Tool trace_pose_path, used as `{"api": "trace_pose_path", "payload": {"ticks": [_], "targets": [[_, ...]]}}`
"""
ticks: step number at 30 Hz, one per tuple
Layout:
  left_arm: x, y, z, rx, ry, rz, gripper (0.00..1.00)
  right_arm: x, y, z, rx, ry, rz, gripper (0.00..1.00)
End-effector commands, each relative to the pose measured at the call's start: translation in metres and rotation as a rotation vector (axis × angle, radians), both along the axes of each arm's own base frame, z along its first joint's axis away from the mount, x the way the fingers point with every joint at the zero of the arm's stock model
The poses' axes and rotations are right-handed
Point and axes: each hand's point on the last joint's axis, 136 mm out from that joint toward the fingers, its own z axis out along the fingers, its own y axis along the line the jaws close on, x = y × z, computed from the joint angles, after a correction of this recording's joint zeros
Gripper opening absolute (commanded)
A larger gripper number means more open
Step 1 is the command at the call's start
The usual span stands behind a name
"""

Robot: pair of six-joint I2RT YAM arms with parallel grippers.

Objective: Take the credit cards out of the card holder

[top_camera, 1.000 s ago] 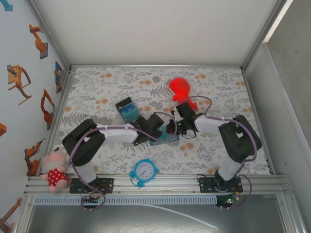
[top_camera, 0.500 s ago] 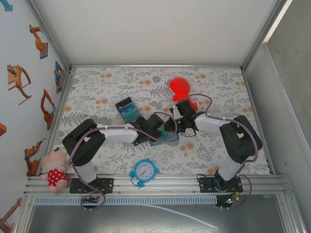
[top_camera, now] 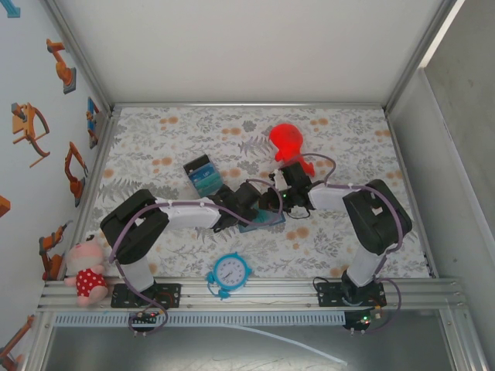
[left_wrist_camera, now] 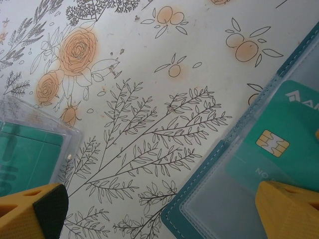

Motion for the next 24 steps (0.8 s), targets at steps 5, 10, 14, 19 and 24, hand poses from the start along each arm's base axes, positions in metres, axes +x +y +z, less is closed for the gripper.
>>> {"api": "trace_pose_path", "payload": {"ticks": [5,10,14,19,24], "targets": [[-0.004,0.001,-0.003,0.022,0.009,-0.003,0.97,0.004,-0.007,0.002,-0.034,-0.03,-0.01,0.05],[-0.004,0.004,-0.002,0.028,0.003,0.002,0.97,0.011,-0.023,0.011,-0.094,-0.072,-0.033,0.02],[-0.003,0.005,0.0,0.032,-0.002,0.004,0.97,0.014,-0.032,0.019,-0.109,-0.098,-0.045,0.0],[-0.002,0.003,0.014,0.0,-0.02,0.008,0.97,0.016,-0.038,0.034,-0.117,-0.152,-0.043,0.0],[0.002,0.004,0.04,-0.037,-0.066,0.028,0.97,0.016,-0.038,0.051,-0.105,-0.209,-0.031,0.0]]}}
